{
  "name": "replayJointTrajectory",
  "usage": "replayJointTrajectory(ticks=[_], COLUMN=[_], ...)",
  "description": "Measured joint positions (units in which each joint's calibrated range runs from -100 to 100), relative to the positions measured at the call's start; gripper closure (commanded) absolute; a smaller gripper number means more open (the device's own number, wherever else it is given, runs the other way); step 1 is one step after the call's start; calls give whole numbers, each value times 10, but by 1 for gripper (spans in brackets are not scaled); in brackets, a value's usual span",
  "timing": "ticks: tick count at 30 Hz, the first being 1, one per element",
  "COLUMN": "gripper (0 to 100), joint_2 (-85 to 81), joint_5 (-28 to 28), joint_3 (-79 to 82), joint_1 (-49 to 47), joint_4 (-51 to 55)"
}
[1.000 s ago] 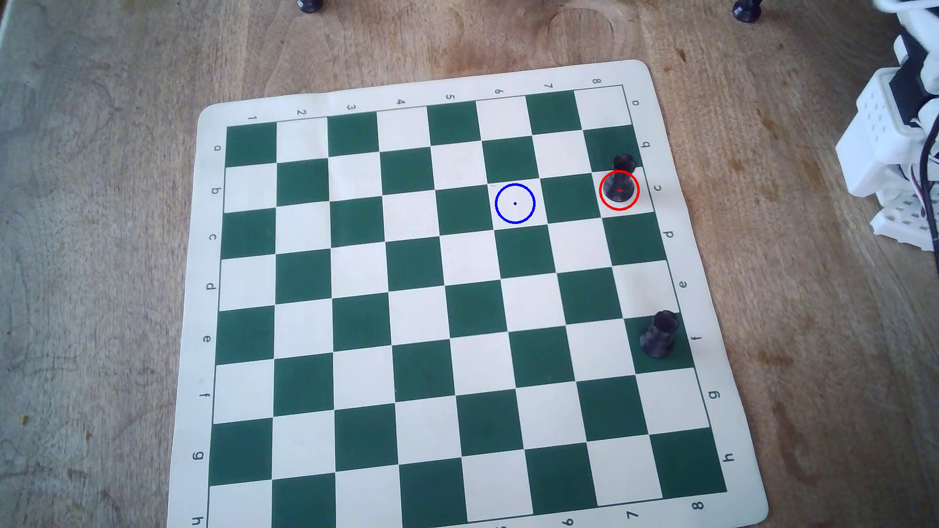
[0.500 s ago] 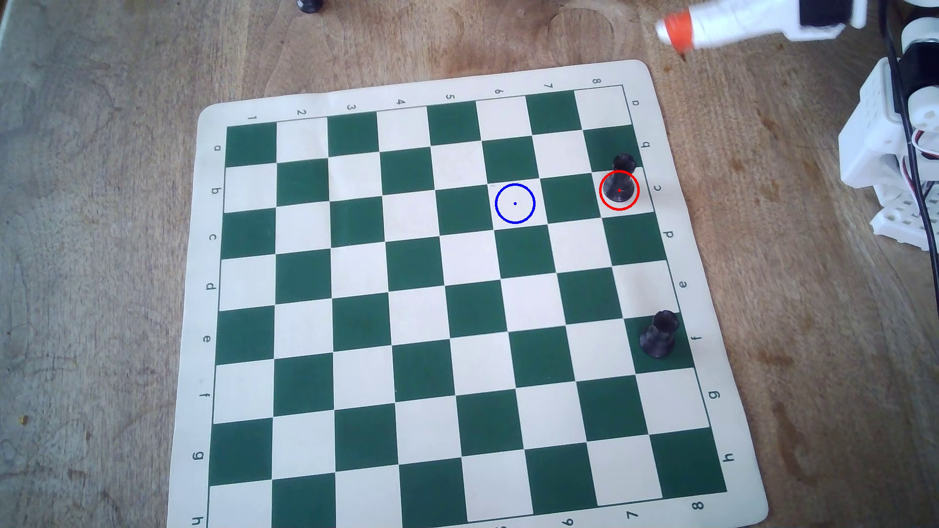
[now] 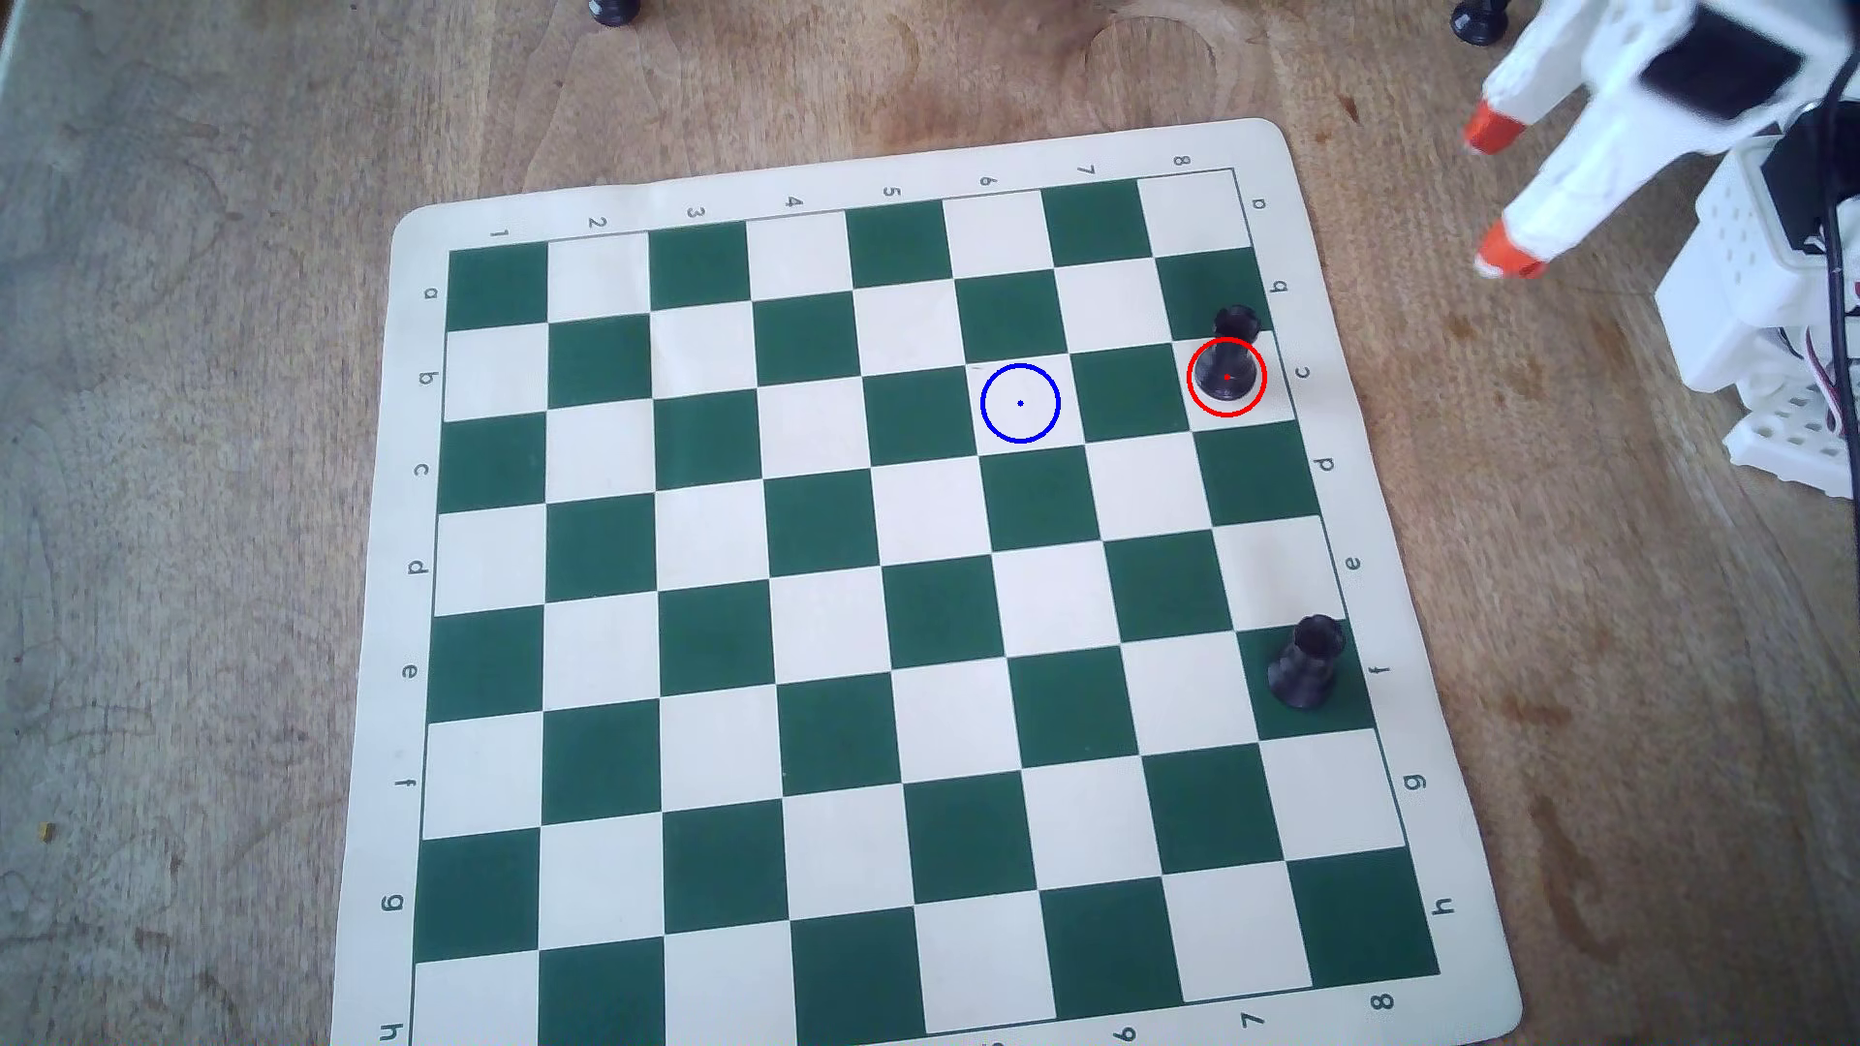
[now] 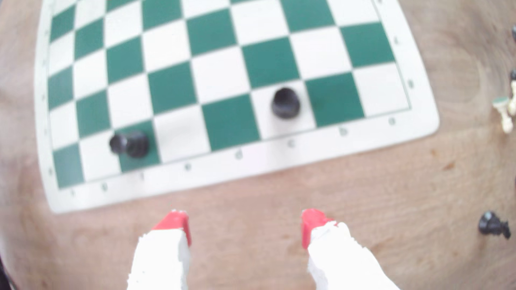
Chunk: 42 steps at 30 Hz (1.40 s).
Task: Move the chess piece from red to blue
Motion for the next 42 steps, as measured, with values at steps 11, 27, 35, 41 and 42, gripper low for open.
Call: replayJointTrajectory(ticks=[11,27,35,41,42], gripper=[70,69,68,68,68], joint_2=[49,-54,4,72,78], joint_5=[0,-9,-9,-9,-9], joint_3=[14,352,356,356,357], joint_1=[-10,18,29,46,48], joint_4=[-33,-289,-422,-485,-492])
